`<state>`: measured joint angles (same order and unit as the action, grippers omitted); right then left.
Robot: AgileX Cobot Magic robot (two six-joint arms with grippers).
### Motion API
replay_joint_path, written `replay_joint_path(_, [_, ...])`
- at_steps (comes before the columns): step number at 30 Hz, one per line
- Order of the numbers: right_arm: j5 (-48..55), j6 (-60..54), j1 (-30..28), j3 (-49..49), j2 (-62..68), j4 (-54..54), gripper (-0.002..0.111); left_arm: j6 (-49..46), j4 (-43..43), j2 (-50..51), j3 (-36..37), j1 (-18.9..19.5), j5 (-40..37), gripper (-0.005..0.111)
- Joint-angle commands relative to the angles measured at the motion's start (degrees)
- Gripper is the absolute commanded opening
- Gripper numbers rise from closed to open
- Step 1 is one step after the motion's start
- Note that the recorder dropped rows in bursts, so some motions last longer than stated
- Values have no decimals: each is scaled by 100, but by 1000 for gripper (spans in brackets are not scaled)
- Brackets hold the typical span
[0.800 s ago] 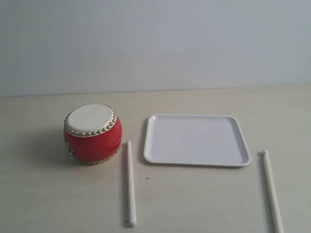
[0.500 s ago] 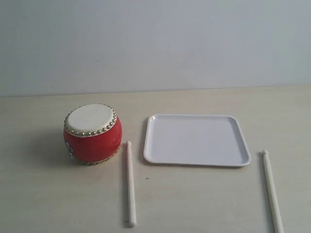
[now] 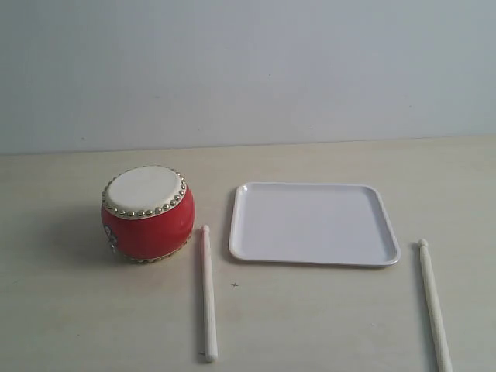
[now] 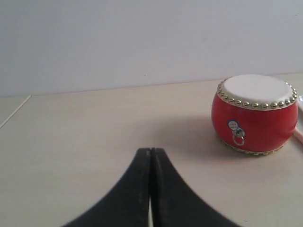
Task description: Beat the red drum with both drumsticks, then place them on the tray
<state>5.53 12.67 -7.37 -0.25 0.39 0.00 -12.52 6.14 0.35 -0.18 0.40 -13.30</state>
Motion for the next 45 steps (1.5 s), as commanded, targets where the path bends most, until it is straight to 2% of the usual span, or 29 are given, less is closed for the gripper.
replay_joint_path(1, [-279, -65, 4, 25, -39, -73, 0, -592, -61, -35, 18, 18, 16, 0])
replay_joint_path(4, [-279, -65, 4, 25, -39, -73, 0, -1212, -67, -35, 18, 18, 16, 0])
replay_joint_path(10, [-553, -50, 4, 25, -39, 0, 0, -1252, -67, -35, 18, 18, 7, 0])
replay_joint_path(14, [-1139, 492, 4, 25, -39, 672, 0, -1252, -67, -35, 18, 18, 7, 0])
replay_joint_path(17, [-1313, 1251, 4, 25, -39, 1583, 0, -1386, -169, -35, 18, 18, 19, 0])
replay_joint_path(20, [-1244, 1459, 4, 25, -39, 2130, 0, -2196, -719, -35, 18, 18, 183, 0])
replay_joint_path(23, [-1102, 1459, 4, 25, -39, 2130, 0, -2664, -729, -35, 18, 18, 429, 0])
replay_joint_path(28, [-718, 1459, 4, 25, -39, 2130, 0, -2735, -729, -35, 18, 18, 678, 0])
replay_joint_path(31, [-462, 1440, 4, 25, -39, 2084, 0, -1982, -148, -35, 18, 18, 628, 0])
replay_joint_path(38, [-19, 1266, 4, 25, -39, 2045, 0, 1290, 2363, -35, 18, 18, 1117, 0])
replay_joint_path(43, [-63, 1293, 4, 25, -39, 2107, 0, 3186, 2705, -35, 18, 18, 1267, 0])
replay_joint_path(45, [-75, 1303, 4, 25, -39, 2107, 0, 3311, 2705, -35, 18, 18, 1552, 0])
